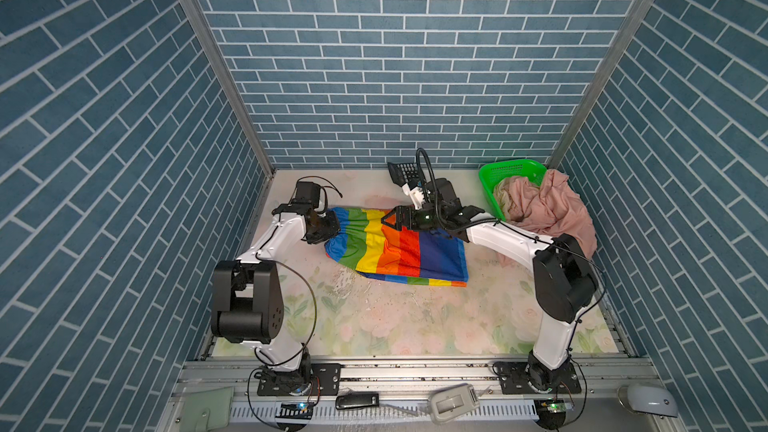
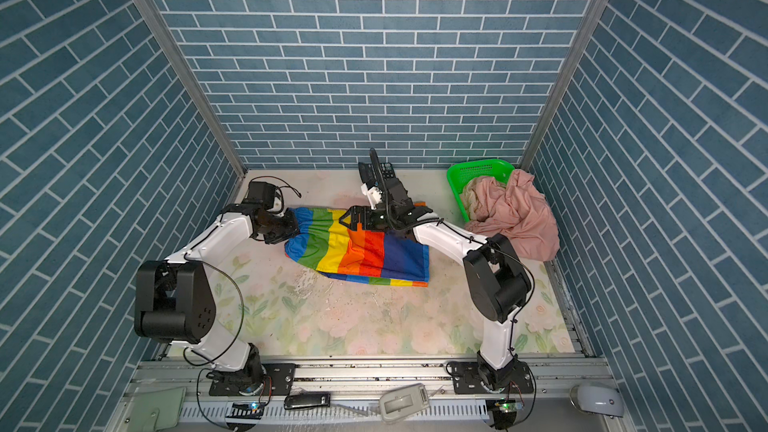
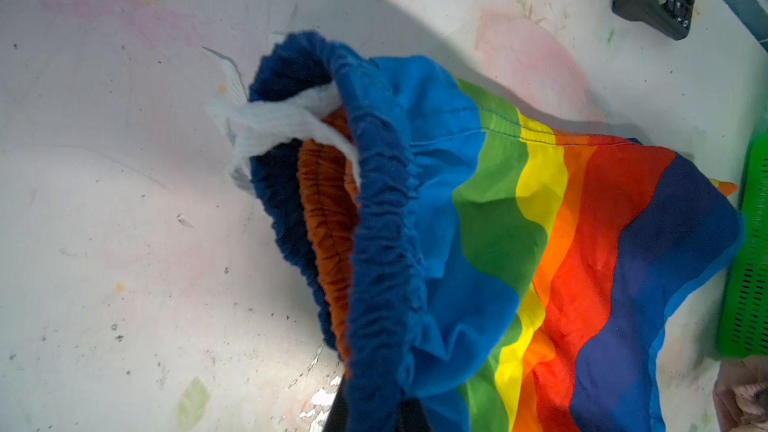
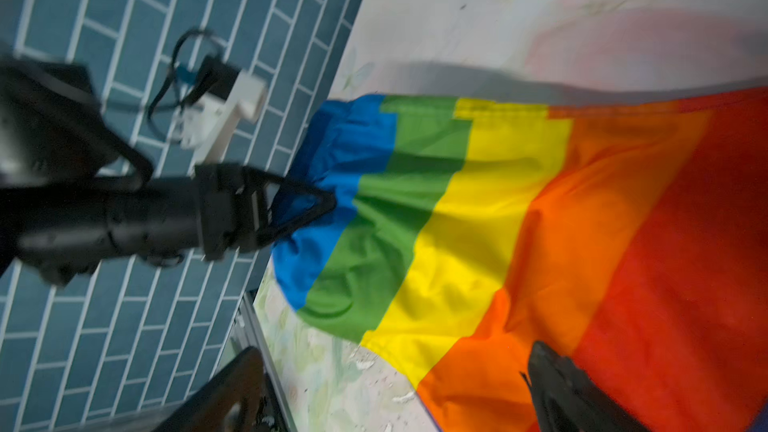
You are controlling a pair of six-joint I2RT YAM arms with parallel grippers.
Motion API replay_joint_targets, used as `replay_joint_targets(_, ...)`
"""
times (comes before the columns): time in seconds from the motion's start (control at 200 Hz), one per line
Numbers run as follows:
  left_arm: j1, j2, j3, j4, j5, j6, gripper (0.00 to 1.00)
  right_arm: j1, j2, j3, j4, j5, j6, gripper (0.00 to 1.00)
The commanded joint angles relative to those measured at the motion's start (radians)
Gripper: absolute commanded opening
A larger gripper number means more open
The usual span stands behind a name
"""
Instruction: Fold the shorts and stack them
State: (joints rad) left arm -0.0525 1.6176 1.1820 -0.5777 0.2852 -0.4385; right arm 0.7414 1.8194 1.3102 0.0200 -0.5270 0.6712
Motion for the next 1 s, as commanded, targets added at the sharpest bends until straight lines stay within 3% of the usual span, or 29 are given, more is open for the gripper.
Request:
replay_joint_targets(0.0, 0.002, 0.002, -0.014, 0.042, 0.023, -0.021, 0.0, 0.063, 0.018, -0.143, 0.146, 0.025, 0.117, 0.99)
replay_joint_targets(0.205, 0.002, 0.003, -0.031, 0.061, 0.041, -0.021, 0.0, 0.165, 0.087, -0.251, 0.273, 0.055, 0.213, 0.99)
replay_joint_targets(0.38, 0.002, -0.007, -0.035, 0.044, 0.036, -0.004, 0.0, 0.16, 0.132, -0.303, 0.271, 0.055, 0.217, 0.99)
replay_joint_targets(0.48, 0.003, -0.02, -0.021, 0.018, 0.016, 0.011, 0.0, 0.137, 0.084, -0.305, 0.245, 0.039, 0.202, 0.99)
replay_joint_targets(0.735, 0.014, -0.03, 0.067, -0.172, -0.109, 0.093, 0.0, -0.07, -0.186, -0.286, -0.118, 0.114, 0.001, 0.99)
replay_joint_targets(0.89, 0.015, -0.036, 0.127, -0.262, -0.188, 0.145, 0.0, -0.224, -0.145, -0.229, -0.333, 0.139, -0.142, 0.99)
replay_joint_targets(0.995, 0.016, -0.023, 0.178, -0.322, -0.253, 0.181, 0.0, -0.268, -0.088, -0.2, -0.37, 0.156, -0.189, 0.99)
